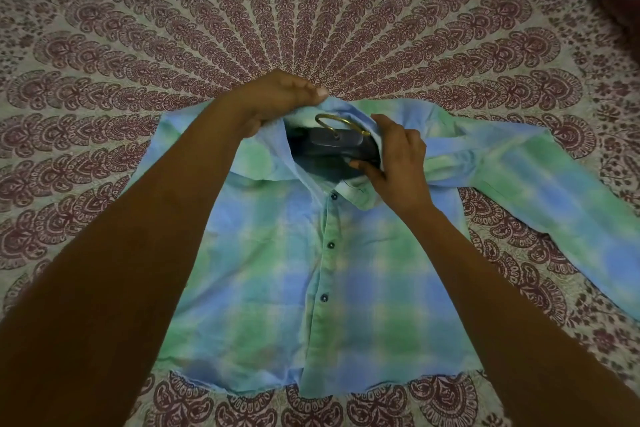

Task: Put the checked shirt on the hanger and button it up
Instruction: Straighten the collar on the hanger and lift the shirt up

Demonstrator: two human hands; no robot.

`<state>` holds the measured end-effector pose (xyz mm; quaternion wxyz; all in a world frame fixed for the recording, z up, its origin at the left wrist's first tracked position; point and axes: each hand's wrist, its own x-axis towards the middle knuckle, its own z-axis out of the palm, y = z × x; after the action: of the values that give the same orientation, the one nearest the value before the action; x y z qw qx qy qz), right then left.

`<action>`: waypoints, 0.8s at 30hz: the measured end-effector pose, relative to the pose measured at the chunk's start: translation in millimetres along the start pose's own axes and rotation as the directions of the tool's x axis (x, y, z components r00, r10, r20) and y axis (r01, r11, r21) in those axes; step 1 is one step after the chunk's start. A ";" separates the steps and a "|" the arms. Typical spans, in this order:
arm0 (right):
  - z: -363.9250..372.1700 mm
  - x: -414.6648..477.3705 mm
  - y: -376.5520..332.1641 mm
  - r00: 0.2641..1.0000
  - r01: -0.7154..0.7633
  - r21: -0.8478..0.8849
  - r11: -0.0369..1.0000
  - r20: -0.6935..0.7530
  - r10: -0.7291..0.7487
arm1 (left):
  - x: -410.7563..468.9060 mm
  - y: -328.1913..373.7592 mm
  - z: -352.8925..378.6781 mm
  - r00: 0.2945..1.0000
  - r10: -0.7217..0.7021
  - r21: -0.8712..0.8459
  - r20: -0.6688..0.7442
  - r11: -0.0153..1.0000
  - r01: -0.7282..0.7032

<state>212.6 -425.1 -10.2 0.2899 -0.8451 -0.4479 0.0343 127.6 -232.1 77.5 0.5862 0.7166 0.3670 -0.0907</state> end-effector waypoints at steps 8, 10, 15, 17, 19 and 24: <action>2.4 3.7 -0.5 0.995 0.102 -0.061 0.993 -0.017 -0.103 | 7.0 5.0 2.7 0.981 -0.149 -0.123 -0.121 0.983 0.134; 2.3 3.2 2.4 0.996 0.086 -0.062 0.994 -0.007 -0.087 | 7.2 -2.1 1.5 0.979 -0.141 -0.028 -0.148 0.990 0.139; 4.0 2.5 9.6 0.999 -0.002 -0.029 1.000 -0.033 0.001 | -8.6 -16.4 -9.5 0.987 -0.025 0.201 -0.158 0.978 0.056; 5.9 3.8 9.9 1.000 -0.019 -0.038 0.999 -0.026 0.018 | -17.7 -20.8 -15.3 0.989 -0.006 0.272 -0.148 0.961 0.046; 7.1 5.6 9.9 0.999 -0.042 -0.042 0.998 -0.011 0.042 | -24.6 -24.6 -18.5 0.988 -0.026 0.359 -0.154 0.930 0.081; 5.0 9.1 4.9 0.997 -0.079 -0.055 0.995 -0.011 0.079 | -30.3 -24.1 -14.7 0.956 -0.270 0.502 -0.111 0.815 0.289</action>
<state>220.0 -417.8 -15.1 0.2665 -0.8701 -0.4136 0.0295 86.3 -230.5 80.1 0.3481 0.7862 0.4408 -0.2576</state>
